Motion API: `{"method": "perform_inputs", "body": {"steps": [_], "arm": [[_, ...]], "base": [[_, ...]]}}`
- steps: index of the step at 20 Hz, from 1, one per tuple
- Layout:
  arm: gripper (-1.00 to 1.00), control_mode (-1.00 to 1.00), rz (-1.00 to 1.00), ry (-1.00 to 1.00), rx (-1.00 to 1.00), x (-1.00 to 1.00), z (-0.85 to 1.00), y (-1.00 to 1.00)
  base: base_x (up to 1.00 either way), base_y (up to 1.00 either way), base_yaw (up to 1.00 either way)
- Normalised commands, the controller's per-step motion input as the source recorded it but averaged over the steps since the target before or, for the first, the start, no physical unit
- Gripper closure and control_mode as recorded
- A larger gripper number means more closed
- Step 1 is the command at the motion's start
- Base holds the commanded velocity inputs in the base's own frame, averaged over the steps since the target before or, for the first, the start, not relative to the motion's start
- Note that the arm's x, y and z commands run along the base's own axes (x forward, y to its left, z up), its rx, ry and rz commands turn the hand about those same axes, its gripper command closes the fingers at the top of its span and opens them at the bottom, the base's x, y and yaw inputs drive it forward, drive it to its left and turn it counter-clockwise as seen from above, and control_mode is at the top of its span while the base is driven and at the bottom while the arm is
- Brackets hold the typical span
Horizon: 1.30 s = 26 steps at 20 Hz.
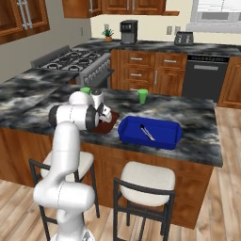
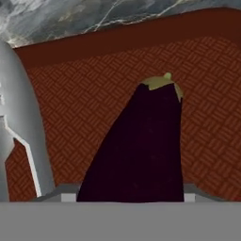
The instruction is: Gather the onion and eggplant from the fridge and place them on a tray on the dining counter. Then gather the fish and chicken drumstick from the fridge and place them on the other tray.
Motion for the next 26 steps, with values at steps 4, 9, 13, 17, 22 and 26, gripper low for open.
{"method": "perform_inputs", "body": {"steps": [4,9,13,17,22,26], "arm": [[-1.00,-1.00,-0.01,-0.21,0.03,-0.21,0.03,-0.15],[-1.00,-1.00,-0.07,-0.27,0.03,-0.39,0.06,-0.04],[-1.00,-1.00,-0.04,-0.12,0.12,-0.88,0.37,-0.24],[-1.00,-1.00,0.00,0.00,0.10,-0.90,0.67,-0.21],[-1.00,-1.00,0.00,0.00,0.11,-0.87,0.93,-0.22],[-1.00,-1.00,0.00,0.09,0.10,-0.81,0.94,-0.21]], "base": [[0.00,0.00,0.00],[0.00,0.00,0.00],[0.00,0.00,0.00],[0.00,0.00,0.00],[0.00,0.00,0.00],[0.00,0.00,0.00]]}}
